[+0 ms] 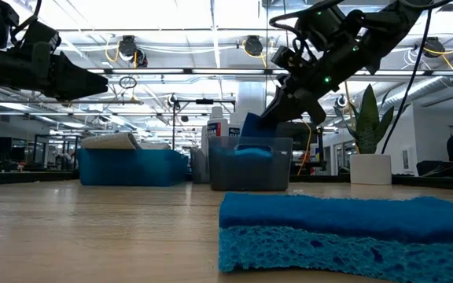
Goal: Pick & Place Kitchen Items
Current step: Put the blue sponge into the bottom black bin
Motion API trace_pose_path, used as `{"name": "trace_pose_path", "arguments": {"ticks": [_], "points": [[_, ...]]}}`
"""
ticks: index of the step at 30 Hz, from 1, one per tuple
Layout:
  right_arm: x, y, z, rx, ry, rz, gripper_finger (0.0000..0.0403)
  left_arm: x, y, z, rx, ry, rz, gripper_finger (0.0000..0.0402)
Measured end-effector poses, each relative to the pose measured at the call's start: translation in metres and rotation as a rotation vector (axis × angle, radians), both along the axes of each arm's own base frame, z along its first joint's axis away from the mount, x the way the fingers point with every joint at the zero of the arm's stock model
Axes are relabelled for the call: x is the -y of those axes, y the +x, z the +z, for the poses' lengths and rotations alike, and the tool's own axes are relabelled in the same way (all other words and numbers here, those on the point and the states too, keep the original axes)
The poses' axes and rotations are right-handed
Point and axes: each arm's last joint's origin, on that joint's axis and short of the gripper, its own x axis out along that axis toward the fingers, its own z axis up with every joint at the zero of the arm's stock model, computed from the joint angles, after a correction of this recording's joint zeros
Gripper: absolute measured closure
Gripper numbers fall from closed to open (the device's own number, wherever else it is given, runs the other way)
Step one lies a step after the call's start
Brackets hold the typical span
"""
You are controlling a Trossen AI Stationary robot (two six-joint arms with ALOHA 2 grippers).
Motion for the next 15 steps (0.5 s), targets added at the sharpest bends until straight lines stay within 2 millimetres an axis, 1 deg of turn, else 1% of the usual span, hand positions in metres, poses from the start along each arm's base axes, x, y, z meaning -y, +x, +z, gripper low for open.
{"name": "trace_pose_path", "arguments": {"ticks": [3, 8, 15], "points": [[-0.0005, -0.0006, -0.0012, -0.013, 0.009, 0.015, 0.0403, 0.0000, 0.0000, -0.0001, 0.000, 0.000, 0.000, 0.0119], [-0.0043, -0.0022, -0.0048, -0.048, 0.071, 0.118, 0.0403, 0.0000, 0.0000, 0.0000, 0.000, 0.000, 0.000, 0.0119], [-0.0043, -0.0024, -0.0052, -0.052, 0.073, 0.115, 0.0403, 0.0000, 0.0000, -0.0001, 0.000, 0.000, 0.000, 0.0119]]}}
